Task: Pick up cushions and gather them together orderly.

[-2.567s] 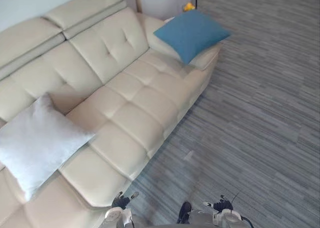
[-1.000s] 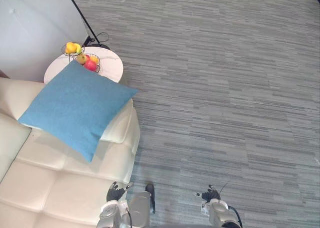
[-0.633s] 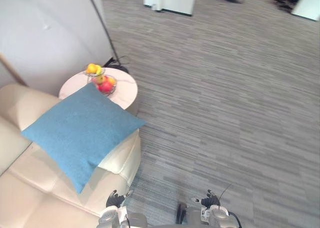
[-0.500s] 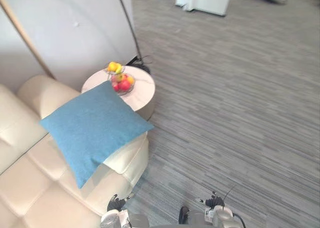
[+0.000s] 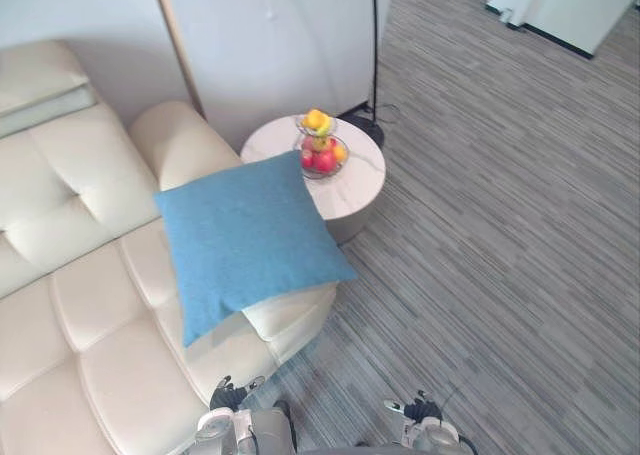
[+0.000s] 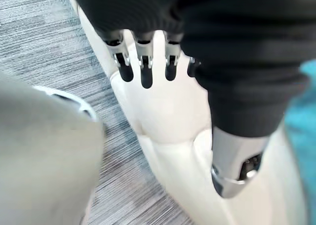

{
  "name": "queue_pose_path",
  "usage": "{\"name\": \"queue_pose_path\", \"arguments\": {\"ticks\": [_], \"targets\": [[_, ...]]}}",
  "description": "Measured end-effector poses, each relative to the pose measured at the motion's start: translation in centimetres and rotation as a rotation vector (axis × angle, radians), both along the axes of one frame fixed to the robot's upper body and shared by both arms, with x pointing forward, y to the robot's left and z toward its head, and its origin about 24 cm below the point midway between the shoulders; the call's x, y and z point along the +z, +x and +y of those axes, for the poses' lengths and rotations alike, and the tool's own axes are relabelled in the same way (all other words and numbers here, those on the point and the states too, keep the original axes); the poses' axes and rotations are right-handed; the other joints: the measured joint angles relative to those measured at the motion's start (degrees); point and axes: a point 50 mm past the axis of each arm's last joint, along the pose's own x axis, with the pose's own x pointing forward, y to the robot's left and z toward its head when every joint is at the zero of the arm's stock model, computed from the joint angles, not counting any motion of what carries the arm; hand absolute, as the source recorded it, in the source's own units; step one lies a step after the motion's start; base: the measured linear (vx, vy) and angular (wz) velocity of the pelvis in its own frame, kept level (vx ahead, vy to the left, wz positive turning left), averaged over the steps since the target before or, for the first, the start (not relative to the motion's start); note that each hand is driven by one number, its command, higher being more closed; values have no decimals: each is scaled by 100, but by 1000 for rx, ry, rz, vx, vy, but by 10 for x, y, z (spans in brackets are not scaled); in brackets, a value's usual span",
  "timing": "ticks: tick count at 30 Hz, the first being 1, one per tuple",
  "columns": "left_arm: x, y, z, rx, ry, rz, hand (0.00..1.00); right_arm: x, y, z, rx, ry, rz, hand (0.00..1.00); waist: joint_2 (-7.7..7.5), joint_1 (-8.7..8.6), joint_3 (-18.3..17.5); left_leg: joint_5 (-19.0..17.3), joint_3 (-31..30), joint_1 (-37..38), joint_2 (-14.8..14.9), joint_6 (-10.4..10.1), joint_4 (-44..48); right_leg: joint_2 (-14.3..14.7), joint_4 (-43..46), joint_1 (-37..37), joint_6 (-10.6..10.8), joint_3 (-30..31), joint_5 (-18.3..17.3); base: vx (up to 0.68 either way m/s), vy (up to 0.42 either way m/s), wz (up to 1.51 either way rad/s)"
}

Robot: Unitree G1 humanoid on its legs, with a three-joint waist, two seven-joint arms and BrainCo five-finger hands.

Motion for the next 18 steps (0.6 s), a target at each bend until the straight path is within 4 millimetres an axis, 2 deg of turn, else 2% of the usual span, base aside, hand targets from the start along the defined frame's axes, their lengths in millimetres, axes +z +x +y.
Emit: {"name": "queue_pose_path", "arguments": {"ticks": [2, 3, 5, 7, 9, 10, 11, 12, 13, 14, 15, 16, 17, 18], "targets": [[-1, -4, 1, -3, 3, 14, 0, 1, 2, 0, 11, -5, -7, 0, -16, -12, -10, -3, -211, 291, -105, 51, -267, -330, 1156, -288, -18, 73, 92, 3, 97, 51], [-1, -4, 2, -6, 7, 15, 0, 1, 2, 0, 13, -6, -9, 0, 1, -51, 24, -26, -430, 485, -169, 84, -416, -468, 1970, -604, -182, 308, 286, 78, 35, 81], [-1, -5, 3, -21, 13, 18, 0, 1, 2, 0, 22, -9, -13, 0, -29, -72, 0, -68, -772, 561, -127, 106, -420, -250, 2263, -859, -160, 876, -76, 72, 12, 93], [-1, -3, 3, -19, 13, 12, 0, 1, 3, 0, 24, -8, -17, 0, -20, -81, -3, -73, -1052, 582, -91, 119, -448, 95, 1937, -1150, -114, 1380, -413, 81, -18, 82], [-1, -2, 2, -19, 12, 11, 0, 2, 5, -1, 29, -9, -25, 0, -1, -115, 0, -73, -1303, 586, -74, 119, -446, 457, 1315, -1303, -62, 1866, -489, 170, -88, 63], [-1, -3, 2, -17, 12, 12, 0, 3, 8, -1, 31, -10, -30, 0, 5, -133, -1, -88, -1451, 581, -65, 87, -435, 674, 902, -1360, -53, 2206, -474, 155, -163, 80], [-1, -4, 3, -4, 10, 13, 0, 2, 7, -1, 30, -9, -29, 0, 9, -167, -6, -143, -1648, 532, -95, 3, -379, 816, 376, -1268, -165, 2454, -363, 126, -166, 84], [-1, -4, 4, 4, 9, 14, 0, 2, 6, -1, 28, -8, -25, 0, -1, -171, -11, -174, -1723, 536, -130, -21, -375, 826, 182, -1224, -232, 2503, -299, 158, -216, 96], [-1, -5, 6, 17, 10, 14, 0, 1, 3, 0, 23, -5, -17, 0, -87, -163, -61, -264, -1839, 513, -273, -77, -315, 733, -269, -1066, -262, 2528, -28, 215, -257, 99], [-3, -8, 1, 34, -5, 23, 0, 1, 4, -3, 20, -8, -18, 0, 17, -168, -130, -450, -1762, 354, -189, -148, 42, 679, -369, -951, -197, 2222, 111, 225, -244, 110], [-3, -9, -2, 45, -16, 21, 0, 2, 3, -7, 17, -19, -14, 0, 100, -178, -193, -468, -1491, 160, -56, -168, 279, 686, -476, -913, -222, 2030, 77, 252, -209, 125], [-5, -9, -12, 61, -44, 20, 0, 3, 3, -16, 19, -43, -12, 0, 380, -265, -248, -595, -1180, -73, 169, -295, 666, 781, -572, -779, -230, 1718, 69, 247, -135, 114], [-5, -9, -16, 66, -55, 17, 0, 4, 6, -17, 22, -48, -16, 0, 511, -266, -216, -636, -947, -136, 304, -346, 837, 835, -634, -649, -231, 1546, 70, 236, -127, 97], [-6, -11, -16, 68, -56, 22, 0, 3, 7, -16, 23, -43, -17, 0, 525, -258, -222, -629, -758, -143, 376, -355, 894, 852, -646, -591, -231, 1489, 70, 179, -105, 60]]}}
